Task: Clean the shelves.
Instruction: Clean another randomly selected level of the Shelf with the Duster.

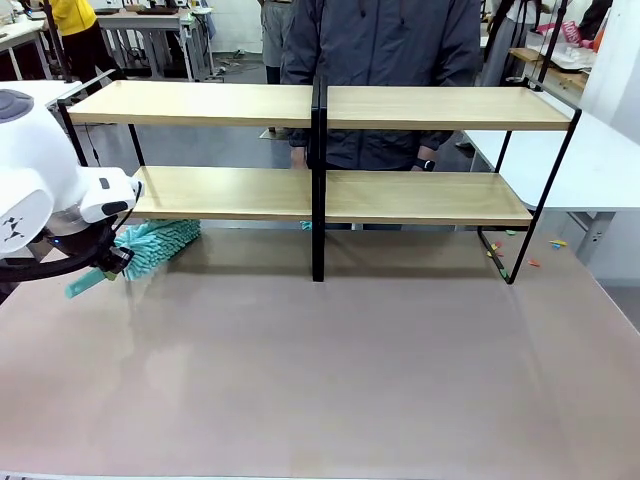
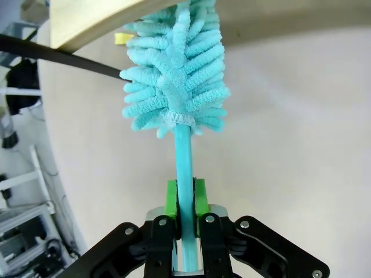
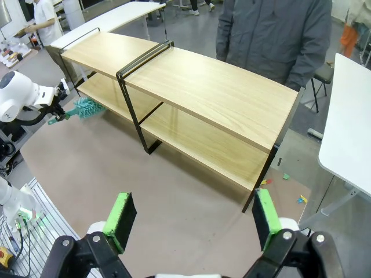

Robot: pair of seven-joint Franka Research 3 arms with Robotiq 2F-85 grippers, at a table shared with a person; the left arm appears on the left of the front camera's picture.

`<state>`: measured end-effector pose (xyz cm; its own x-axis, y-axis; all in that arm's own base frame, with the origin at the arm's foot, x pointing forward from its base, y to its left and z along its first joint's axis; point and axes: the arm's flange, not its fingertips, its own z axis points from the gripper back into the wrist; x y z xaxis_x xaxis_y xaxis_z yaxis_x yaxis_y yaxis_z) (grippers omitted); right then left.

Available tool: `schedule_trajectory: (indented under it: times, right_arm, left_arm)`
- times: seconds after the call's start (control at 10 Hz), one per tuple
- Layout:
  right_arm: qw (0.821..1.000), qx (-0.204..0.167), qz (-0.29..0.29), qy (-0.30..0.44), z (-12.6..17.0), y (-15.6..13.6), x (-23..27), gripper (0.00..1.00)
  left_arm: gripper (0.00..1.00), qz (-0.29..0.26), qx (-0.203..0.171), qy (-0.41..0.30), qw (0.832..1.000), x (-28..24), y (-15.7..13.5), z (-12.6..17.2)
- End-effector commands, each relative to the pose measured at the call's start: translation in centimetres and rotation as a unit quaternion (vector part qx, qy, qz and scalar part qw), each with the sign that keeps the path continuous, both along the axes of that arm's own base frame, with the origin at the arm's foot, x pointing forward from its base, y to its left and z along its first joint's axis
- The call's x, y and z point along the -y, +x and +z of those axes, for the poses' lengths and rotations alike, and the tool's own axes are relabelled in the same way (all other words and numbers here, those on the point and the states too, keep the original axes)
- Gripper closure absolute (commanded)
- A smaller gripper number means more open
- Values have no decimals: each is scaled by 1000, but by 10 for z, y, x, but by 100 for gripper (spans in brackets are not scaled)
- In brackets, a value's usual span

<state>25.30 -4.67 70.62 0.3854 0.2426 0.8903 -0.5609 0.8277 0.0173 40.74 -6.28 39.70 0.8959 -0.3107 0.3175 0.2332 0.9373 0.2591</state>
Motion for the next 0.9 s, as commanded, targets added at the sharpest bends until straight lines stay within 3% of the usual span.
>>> schedule_trajectory:
  times: [0.0,0.3,0.5,0.8]
  right_arm:
    - [1000,3,3,3,1,0,-1,0]
    - [1000,3,3,3,1,0,-1,0]
    - [1000,3,3,3,1,0,-1,0]
    - [1000,3,3,3,1,0,-1,0]
  left_arm:
    - [87,33,17,60,998,-7,-38,-11]
    - [87,22,21,137,990,-3,-51,-14]
    - [87,23,54,169,984,1,-58,-19]
    - [87,-57,15,81,995,6,-69,-11]
